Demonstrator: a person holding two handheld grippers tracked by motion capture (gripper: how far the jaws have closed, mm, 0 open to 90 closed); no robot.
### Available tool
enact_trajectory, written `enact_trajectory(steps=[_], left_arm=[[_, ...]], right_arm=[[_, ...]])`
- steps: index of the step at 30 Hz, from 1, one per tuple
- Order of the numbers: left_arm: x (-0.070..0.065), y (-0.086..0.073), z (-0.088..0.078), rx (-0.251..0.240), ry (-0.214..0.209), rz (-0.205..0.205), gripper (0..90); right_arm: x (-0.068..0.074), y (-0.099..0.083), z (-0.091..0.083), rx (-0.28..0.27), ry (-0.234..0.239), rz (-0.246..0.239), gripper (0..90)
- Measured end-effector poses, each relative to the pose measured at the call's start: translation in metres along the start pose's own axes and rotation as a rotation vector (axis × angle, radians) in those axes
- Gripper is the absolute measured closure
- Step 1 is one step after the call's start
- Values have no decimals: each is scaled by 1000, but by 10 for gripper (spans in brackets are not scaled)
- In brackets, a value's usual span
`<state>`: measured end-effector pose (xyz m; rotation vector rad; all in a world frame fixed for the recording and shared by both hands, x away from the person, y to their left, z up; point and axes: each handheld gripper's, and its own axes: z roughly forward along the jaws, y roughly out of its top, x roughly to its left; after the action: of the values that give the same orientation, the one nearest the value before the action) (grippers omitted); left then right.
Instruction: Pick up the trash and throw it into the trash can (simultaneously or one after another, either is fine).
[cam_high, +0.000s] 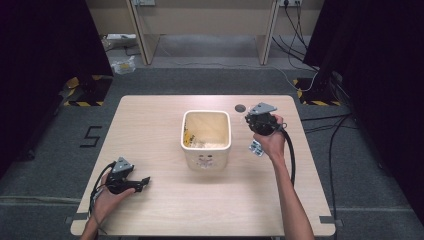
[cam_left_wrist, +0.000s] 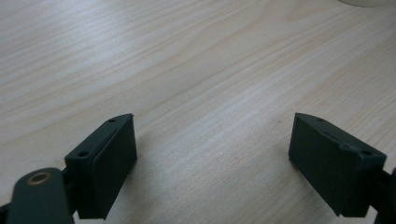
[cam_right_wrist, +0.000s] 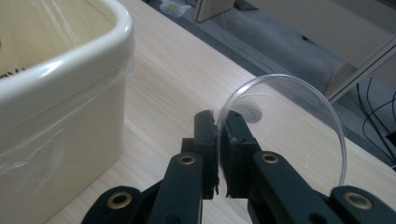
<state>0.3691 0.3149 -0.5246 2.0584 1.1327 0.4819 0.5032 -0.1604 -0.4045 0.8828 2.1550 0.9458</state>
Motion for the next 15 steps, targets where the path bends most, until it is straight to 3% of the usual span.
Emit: enact_trajectory(steps=[8,15], left_arm=[[0,0,0,0,0,1,140],[0,0,0,0,0,1,141]], right_arm=[[-6,4,-27,-46,-5,10,857],[2,21,-57,-118,13,-27,857]])
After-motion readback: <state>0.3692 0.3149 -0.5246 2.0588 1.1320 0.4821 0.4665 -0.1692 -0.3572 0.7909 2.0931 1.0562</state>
